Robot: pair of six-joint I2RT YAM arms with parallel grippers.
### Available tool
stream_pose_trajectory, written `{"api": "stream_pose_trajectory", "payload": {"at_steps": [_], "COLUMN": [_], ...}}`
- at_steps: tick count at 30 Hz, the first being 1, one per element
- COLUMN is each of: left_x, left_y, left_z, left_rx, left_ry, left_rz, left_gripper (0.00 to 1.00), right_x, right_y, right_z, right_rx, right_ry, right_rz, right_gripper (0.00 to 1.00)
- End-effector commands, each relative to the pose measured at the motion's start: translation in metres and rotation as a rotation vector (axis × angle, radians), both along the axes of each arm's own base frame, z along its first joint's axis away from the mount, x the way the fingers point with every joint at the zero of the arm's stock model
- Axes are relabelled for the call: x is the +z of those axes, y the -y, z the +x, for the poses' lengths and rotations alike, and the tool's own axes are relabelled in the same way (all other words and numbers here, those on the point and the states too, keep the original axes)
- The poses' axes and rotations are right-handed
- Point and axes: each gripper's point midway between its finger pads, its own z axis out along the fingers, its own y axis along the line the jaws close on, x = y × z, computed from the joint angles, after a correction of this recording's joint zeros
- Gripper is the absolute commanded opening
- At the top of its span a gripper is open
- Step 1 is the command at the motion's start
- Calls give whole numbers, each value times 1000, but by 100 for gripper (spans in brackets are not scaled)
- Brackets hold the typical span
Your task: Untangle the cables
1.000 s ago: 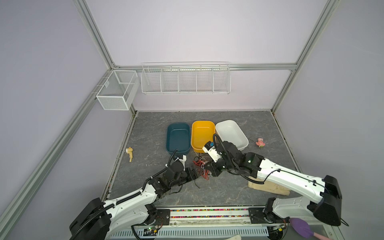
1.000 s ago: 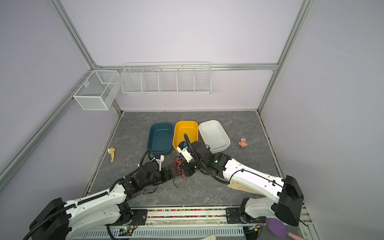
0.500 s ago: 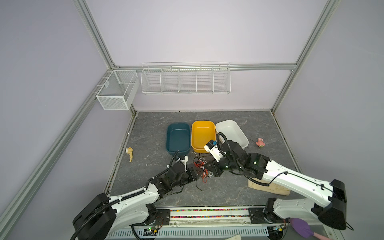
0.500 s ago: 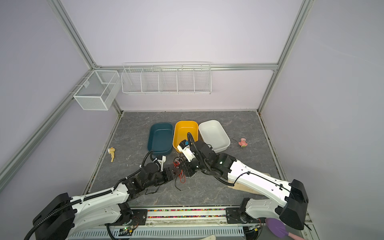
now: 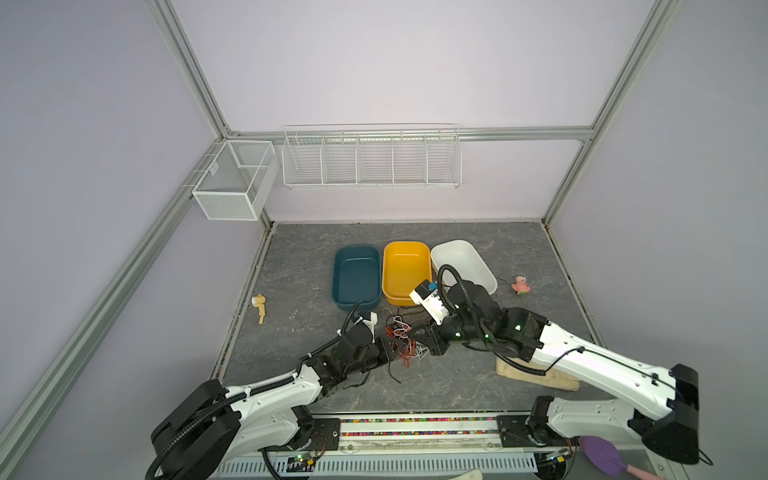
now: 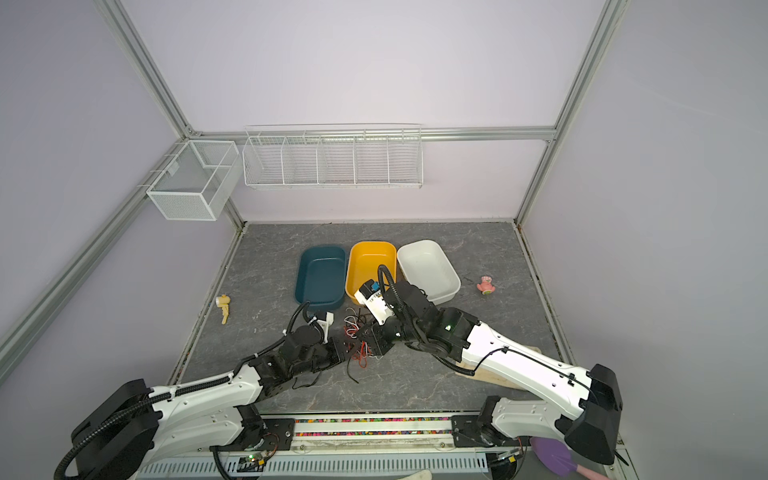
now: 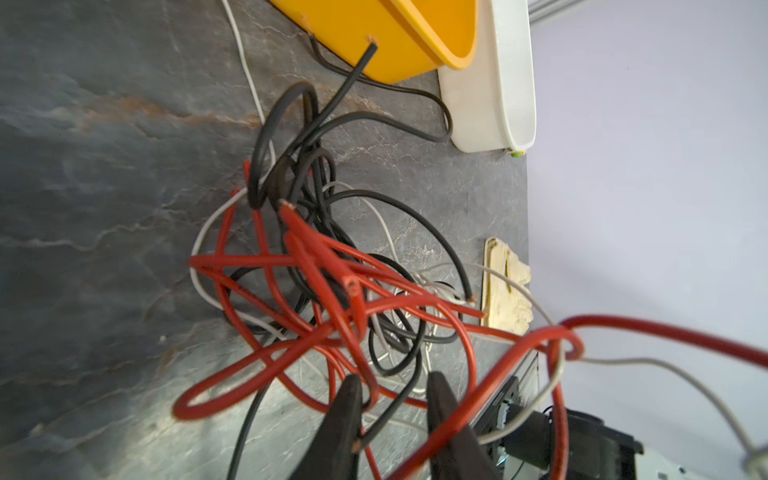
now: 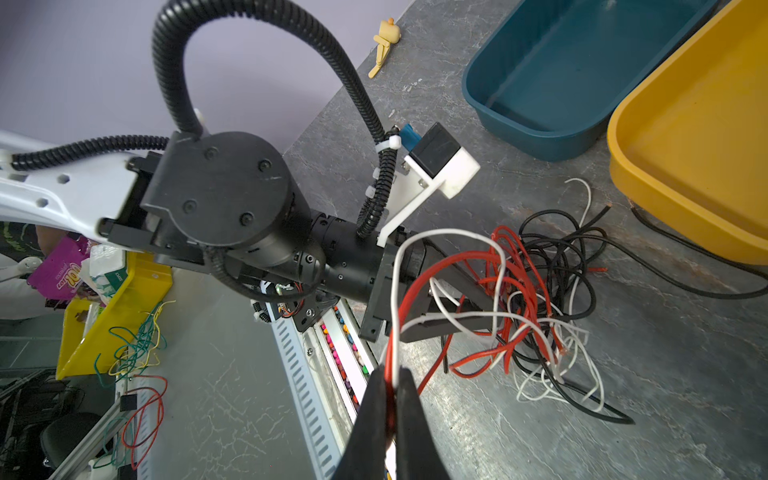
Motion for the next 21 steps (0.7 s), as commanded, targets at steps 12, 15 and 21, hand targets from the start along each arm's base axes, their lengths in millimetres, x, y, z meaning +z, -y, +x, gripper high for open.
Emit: {"api": "stream_pose_trajectory", "payload": {"at_steps": [12, 15, 21], "left_x": [-14, -13, -5], "left_y": [-12, -17, -29], "left_z": [-1, -2, -1], "left_rx": [34, 45, 86], "left_ry": [-8, -5, 15], "left_rz": [56, 64, 81], "left_gripper": [0, 0, 0], "right_x": [-9, -21, -39], "right_y": [30, 36, 46], "right_z": [-1, 0, 6], "right_rx": [-69, -90, -137], "right_ry": [44, 29, 13], "right_rz": [-52, -72, -89], "right_gripper": [9, 9, 16]}}
